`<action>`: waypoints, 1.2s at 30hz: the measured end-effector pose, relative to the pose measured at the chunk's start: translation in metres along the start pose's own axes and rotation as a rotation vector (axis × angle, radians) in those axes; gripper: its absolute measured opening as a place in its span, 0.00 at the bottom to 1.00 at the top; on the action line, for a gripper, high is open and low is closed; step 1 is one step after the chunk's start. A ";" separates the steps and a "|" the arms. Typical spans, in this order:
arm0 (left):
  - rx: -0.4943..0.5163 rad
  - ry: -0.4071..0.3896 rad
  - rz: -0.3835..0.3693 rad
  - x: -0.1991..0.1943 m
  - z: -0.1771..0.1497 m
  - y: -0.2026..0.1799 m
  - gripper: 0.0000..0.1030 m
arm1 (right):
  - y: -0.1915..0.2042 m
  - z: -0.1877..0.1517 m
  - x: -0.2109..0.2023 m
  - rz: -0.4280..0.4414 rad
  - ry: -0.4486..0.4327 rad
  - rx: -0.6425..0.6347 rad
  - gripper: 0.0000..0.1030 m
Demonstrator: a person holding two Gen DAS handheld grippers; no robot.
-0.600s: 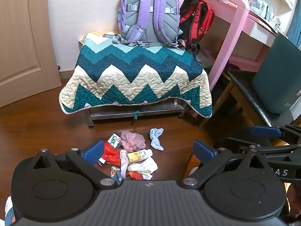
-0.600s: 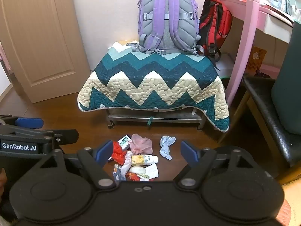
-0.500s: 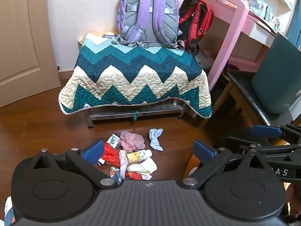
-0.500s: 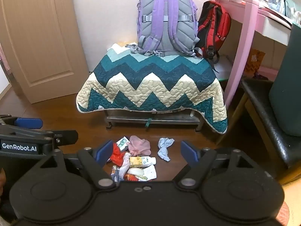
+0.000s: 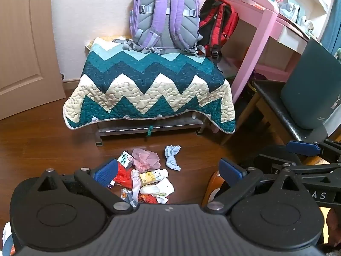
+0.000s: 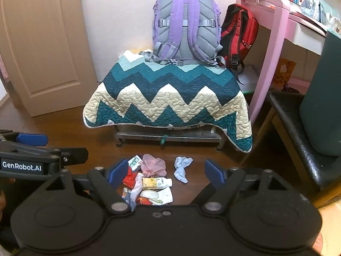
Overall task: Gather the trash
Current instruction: 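Approach the trash pile on the floor with both tools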
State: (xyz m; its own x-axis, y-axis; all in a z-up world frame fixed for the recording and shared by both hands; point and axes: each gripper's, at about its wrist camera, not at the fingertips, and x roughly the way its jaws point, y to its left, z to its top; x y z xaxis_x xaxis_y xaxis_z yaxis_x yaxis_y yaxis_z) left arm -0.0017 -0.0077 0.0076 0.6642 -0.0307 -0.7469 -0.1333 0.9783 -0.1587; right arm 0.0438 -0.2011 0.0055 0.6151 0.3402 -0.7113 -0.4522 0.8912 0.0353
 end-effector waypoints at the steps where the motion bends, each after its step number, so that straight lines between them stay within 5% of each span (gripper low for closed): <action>1: 0.003 0.000 -0.003 0.000 0.000 -0.001 0.98 | 0.002 0.000 -0.001 -0.006 -0.002 0.000 0.76; 36: 0.049 -0.047 -0.069 -0.023 -0.015 -0.015 0.98 | -0.005 -0.018 -0.037 -0.069 -0.051 0.048 0.76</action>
State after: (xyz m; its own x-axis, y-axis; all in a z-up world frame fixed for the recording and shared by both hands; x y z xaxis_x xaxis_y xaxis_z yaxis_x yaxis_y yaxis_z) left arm -0.0255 -0.0245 0.0174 0.7048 -0.0894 -0.7038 -0.0511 0.9831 -0.1760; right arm 0.0117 -0.2238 0.0196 0.6763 0.2910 -0.6767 -0.3766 0.9261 0.0218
